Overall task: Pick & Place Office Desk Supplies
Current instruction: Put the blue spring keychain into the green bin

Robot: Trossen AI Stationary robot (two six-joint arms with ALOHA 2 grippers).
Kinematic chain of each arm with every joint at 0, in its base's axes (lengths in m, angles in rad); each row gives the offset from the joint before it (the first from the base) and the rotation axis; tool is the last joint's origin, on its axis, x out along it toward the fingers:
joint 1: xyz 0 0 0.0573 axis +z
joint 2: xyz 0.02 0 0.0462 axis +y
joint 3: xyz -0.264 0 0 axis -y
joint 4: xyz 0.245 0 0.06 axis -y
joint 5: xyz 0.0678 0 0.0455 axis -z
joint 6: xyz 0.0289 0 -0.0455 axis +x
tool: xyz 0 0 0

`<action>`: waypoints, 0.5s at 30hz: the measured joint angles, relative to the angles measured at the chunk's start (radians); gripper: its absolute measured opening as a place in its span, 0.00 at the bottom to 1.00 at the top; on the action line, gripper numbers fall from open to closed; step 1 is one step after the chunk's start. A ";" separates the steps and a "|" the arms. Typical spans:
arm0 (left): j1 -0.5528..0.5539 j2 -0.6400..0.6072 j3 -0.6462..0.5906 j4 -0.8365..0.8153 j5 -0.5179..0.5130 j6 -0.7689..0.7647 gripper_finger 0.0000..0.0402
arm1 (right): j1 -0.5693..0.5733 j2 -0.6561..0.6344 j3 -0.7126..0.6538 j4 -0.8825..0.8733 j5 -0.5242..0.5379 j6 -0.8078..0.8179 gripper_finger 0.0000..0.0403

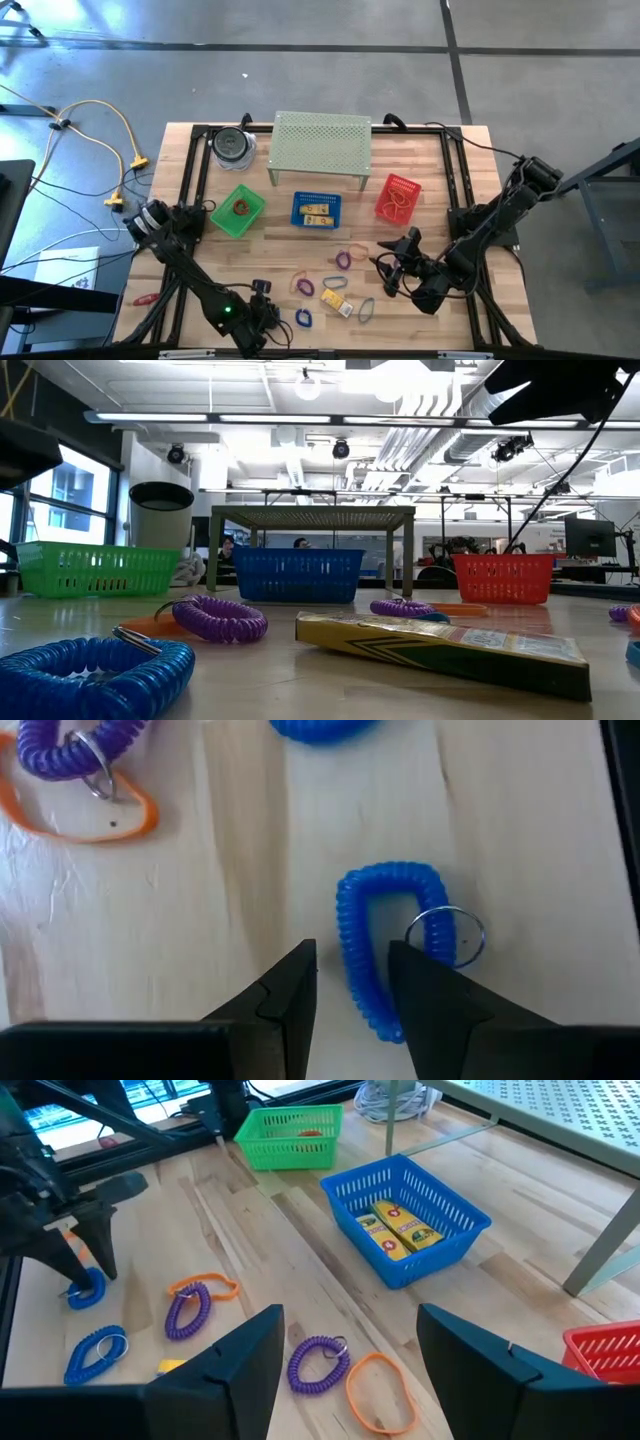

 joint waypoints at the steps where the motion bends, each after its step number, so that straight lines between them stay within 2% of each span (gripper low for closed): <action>1: 0.000 0.000 -0.003 0.003 0.011 -0.009 0.30 | 0.000 0.000 0.000 0.000 -0.002 0.000 0.54; 8: 0.020 0.013 -0.027 0.028 0.103 -0.058 0.29 | 0.000 0.000 0.000 0.000 0.002 0.000 0.54; 12: 0.014 0.015 -0.027 0.030 0.100 -0.059 0.20 | 0.000 0.000 0.000 0.001 0.003 0.000 0.54; 15: 0.011 0.015 -0.027 0.033 0.096 -0.037 0.09 | 0.000 0.000 0.000 0.005 0.003 0.000 0.54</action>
